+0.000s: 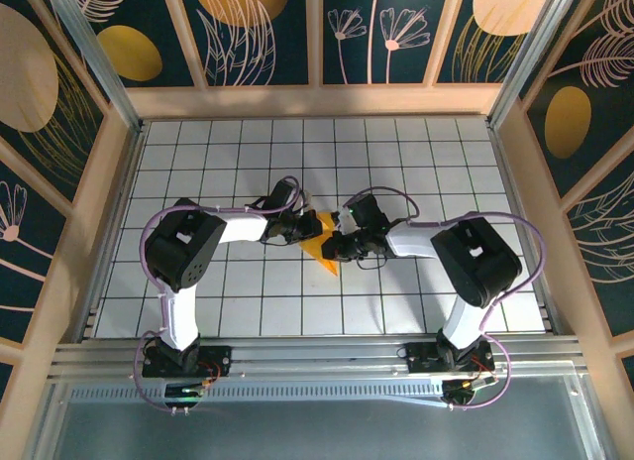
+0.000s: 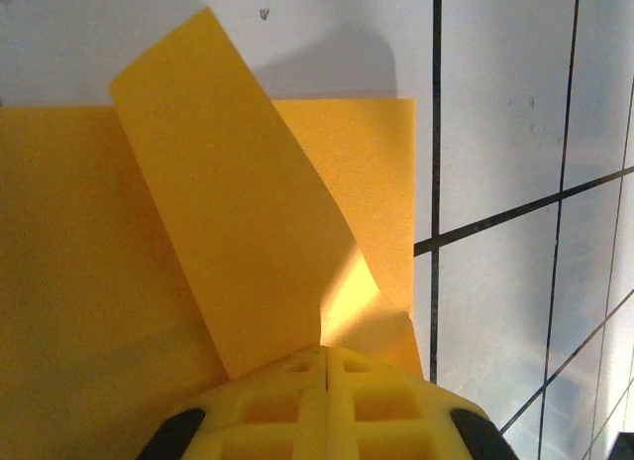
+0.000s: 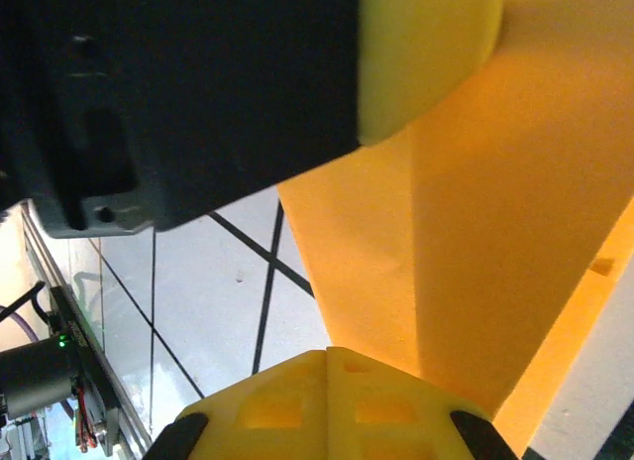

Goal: Fold a paper plane with a square sheet of paper (fold left side to right side)
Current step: Fourth fold the wing at the center of the table.

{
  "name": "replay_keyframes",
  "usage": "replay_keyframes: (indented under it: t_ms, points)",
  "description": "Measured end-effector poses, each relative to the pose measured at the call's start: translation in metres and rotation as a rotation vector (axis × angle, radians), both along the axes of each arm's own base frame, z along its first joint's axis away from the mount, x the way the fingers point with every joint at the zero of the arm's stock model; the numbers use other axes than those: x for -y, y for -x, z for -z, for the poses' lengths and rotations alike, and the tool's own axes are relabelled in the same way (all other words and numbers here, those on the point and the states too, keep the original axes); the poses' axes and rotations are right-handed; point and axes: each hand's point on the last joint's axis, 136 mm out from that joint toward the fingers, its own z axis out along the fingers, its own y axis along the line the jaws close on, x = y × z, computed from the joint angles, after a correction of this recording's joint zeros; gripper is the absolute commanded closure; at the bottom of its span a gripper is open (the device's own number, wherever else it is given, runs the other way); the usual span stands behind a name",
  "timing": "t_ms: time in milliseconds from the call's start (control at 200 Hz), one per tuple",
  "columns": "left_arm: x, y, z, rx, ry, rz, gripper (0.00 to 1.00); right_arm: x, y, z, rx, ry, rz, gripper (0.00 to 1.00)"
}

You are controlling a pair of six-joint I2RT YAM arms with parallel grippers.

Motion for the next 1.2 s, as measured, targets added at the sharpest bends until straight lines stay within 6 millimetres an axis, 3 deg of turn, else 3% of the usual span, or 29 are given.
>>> replay_keyframes:
  t_ms: [405, 1201]
  points:
    - [0.0, 0.0, 0.0, 0.0, -0.002, 0.0, 1.0, 0.007, 0.009, 0.012, -0.024, 0.02, -0.001, 1.0]
    - [0.0, 0.0, 0.0, 0.002, -0.004, 0.001, 1.0, 0.011, 0.017, 0.016, -0.024, 0.017, -0.004, 1.0]
